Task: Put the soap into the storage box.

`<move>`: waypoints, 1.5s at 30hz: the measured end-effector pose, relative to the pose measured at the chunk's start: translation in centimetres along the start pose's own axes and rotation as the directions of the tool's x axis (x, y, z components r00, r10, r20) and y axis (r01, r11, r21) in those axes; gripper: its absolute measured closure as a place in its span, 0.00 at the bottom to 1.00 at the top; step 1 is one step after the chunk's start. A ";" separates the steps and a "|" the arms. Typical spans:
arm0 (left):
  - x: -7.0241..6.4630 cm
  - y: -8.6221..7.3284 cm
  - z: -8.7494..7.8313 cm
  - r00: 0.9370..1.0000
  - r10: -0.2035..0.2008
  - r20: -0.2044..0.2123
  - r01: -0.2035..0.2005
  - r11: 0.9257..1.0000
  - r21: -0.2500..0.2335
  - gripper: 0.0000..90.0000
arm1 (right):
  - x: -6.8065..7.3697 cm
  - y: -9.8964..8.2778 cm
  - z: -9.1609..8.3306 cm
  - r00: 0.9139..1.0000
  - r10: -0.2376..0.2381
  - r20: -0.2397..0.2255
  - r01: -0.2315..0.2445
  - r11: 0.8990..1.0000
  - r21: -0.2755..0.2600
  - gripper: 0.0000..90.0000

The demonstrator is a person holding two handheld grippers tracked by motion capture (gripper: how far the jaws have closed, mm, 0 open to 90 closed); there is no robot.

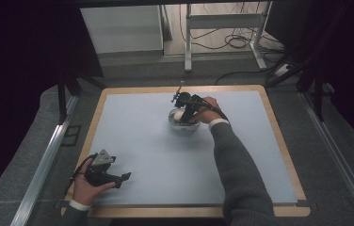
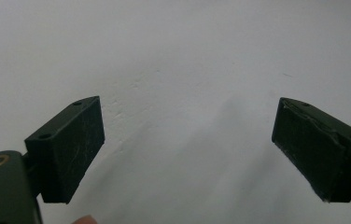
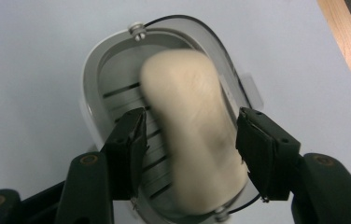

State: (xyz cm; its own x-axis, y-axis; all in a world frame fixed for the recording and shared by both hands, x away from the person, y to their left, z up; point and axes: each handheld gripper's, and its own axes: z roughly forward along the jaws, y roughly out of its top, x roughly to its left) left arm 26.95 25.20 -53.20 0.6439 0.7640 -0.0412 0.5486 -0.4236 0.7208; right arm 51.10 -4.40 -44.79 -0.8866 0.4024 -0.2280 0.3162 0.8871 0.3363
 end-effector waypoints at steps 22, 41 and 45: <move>-0.2 0.0 0.2 1.000 0.006 -0.005 -0.006 1.000 0.010 0.11 | 1.3 -7.0 -4.2 0.963 0.271 -0.010 -0.264 0.928 -0.265 0.36; -0.3 0.0 0.4 1.000 0.011 -0.014 -0.011 1.000 0.019 0.11 | 5.4 -18.6 -5.4 0.917 0.399 -0.023 -0.383 0.859 -0.339 0.35; -0.4 0.0 0.5 1.000 0.014 -0.014 -0.013 1.000 0.023 0.11 | 6.3 -21.1 -5.4 0.904 0.428 -0.022 -0.409 0.845 -0.345 0.35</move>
State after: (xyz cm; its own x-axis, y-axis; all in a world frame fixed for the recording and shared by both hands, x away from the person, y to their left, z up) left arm 26.97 24.66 -53.57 0.6438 0.7649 -0.0215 0.5520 -0.4448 0.7053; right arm 36.98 -21.77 -48.38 -0.6731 0.7383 -0.0422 0.5130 0.5073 0.6925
